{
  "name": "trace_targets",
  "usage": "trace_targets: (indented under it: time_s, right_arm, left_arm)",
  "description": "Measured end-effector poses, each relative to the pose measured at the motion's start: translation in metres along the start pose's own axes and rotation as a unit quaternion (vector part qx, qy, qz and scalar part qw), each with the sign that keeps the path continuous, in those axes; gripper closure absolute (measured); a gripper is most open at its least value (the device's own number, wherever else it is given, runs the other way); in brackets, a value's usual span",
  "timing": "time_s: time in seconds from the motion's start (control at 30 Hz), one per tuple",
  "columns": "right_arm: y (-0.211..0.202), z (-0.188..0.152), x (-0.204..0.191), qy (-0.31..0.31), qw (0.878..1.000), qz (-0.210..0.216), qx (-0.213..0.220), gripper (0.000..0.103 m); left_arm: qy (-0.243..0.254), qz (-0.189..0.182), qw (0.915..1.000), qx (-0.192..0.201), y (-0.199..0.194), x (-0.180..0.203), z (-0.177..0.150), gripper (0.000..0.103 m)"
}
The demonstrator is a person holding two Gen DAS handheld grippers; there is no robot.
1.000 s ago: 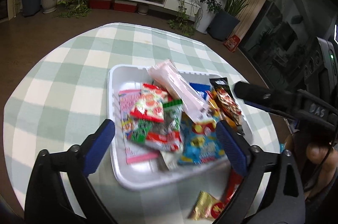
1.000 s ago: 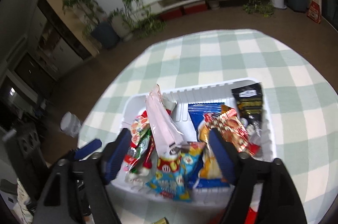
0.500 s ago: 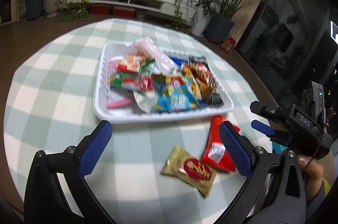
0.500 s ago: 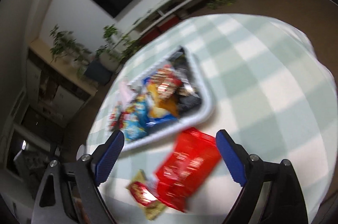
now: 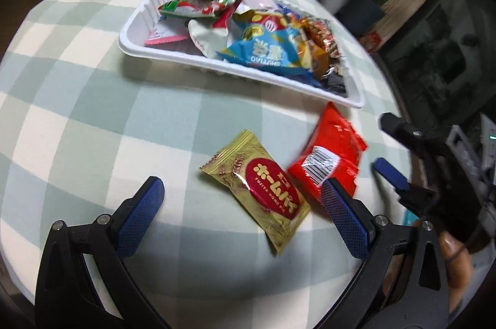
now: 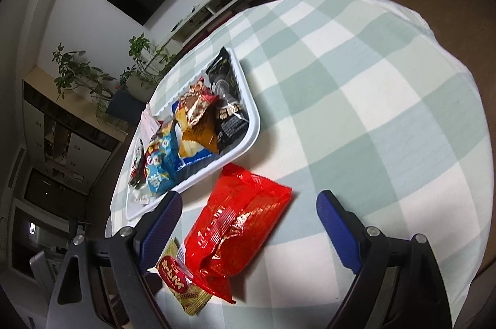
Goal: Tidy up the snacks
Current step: 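Withdraw both tools from the tray toward the gold pack and red bag, then grasp the gold Home Pie pack with the left tool while the right tool grasps the red chip bag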
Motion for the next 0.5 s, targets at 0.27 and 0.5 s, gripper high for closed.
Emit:
trace_targets:
  time_s: [0.27,0.5]
  right_arm:
    - [-0.002,-0.003,0.0,0.005,1.0,0.015,-0.012,0.012]
    - [-0.004,-0.003,0.0,0.006,1.0,0.019,-0.013,0.012]
  left_arm:
    - [0.019,0.08,0.9966,0.0,0.015,0.006,0.004,0.001]
    - [0.065,0.099,0.9929,-0.009,0.013,0.01,-0.009,0.001]
Point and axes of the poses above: each gripper's, at about its wrist camera, not at the fingertips, and y roughly the way its jaws point, x to its right, z to its top, the point moved 8 cm from there along y, roughly the way its jaws point, and after that the axes turned 4 degrees about -z, right-handed, at the moved point
